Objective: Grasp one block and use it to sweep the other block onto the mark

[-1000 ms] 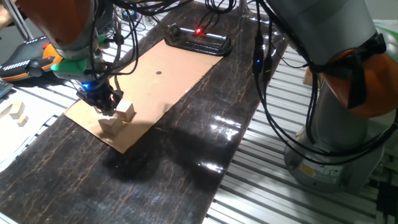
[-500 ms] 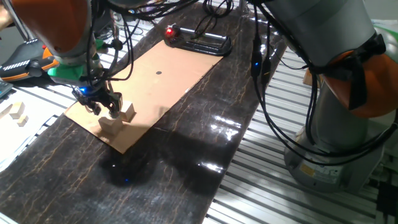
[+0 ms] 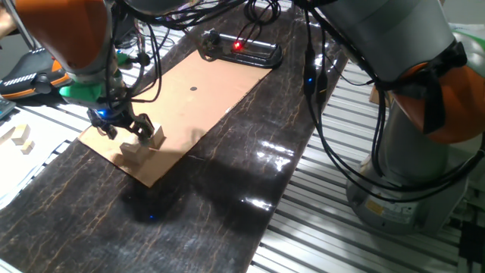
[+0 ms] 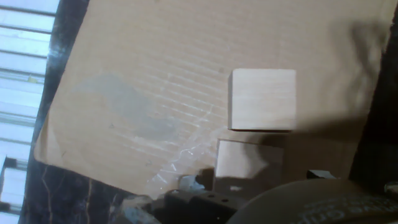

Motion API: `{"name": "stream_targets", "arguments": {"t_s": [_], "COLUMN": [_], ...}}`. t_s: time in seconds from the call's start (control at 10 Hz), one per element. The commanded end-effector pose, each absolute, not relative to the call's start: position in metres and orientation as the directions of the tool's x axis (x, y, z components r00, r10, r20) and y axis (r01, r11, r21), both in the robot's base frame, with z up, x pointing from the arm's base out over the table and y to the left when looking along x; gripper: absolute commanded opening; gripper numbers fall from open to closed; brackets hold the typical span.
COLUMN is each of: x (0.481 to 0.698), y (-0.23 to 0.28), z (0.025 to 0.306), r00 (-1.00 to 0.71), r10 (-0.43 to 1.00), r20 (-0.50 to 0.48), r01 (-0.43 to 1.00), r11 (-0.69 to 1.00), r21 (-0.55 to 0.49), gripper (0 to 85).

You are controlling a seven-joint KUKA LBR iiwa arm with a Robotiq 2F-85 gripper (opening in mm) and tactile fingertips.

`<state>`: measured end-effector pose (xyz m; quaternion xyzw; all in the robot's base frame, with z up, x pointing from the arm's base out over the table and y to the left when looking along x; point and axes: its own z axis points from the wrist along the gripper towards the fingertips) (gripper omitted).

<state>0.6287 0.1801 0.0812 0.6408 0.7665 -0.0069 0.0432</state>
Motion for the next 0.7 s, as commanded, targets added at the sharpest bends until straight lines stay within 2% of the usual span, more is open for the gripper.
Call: {"name": "stream_targets", "arguments": {"t_s": [0.0,0.6], "x": [0.629,0.6297], "y": [0.1801,0.18], "z": [0.078,0.0683], "r00": [-0.171,-0.141], "r10": [0.983,0.988], "r20": [-0.073,-0.067], "r01": [0.984,0.989], "r11": [0.175,0.143], "r21": [0.045,0.028], "gripper": [85.0,85.0]}}
